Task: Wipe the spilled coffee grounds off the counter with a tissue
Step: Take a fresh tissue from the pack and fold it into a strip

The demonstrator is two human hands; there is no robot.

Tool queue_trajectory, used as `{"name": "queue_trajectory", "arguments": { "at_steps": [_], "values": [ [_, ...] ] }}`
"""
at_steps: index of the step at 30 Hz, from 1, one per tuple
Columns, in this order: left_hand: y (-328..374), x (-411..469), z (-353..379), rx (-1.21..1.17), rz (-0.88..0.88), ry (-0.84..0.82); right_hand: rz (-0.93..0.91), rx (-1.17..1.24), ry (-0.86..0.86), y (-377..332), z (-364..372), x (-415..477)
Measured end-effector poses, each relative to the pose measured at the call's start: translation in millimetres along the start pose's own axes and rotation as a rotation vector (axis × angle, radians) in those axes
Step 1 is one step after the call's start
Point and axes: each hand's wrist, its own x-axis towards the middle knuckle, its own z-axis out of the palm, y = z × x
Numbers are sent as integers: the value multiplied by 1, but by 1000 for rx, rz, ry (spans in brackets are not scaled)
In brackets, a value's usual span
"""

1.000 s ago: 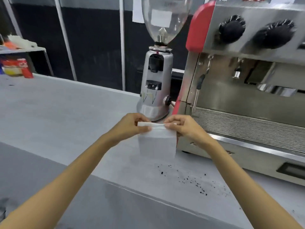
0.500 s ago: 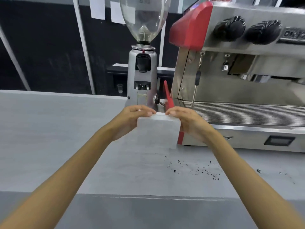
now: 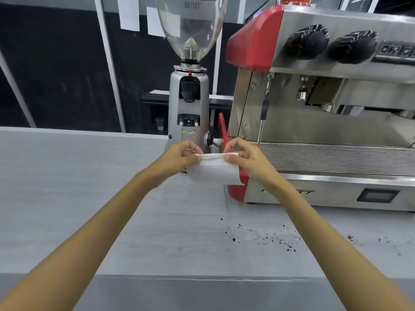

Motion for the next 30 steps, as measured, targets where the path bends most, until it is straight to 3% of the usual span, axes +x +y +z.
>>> {"name": "queue_trajectory", "arguments": {
  "at_steps": [4,8,11,16,21,24,27,30],
  "values": [
    [2,-1,-2,-229,-5,-61,61,229,41,5,-1,1],
    [2,-2,-5,-345,8,-107,85,368,-37,6,-8,3],
    [1,-3,-7,-341,28,-136,53,281,-14,4,-10,2],
    [-1,0,-3,-209,68,-41,9,102,42,-1,-10,2],
    [-4,5,3,-4,30,29,-1,-244,137,-1,-3,4],
    [-6,5,5,100,18,17,12,-325,95,2,-1,8],
    [-5,4,2,156,24,-13,75,-140,9,6,2,8],
    [0,2,-3,-33,17,-31,143,215,-36,8,2,9]
  ]
}}
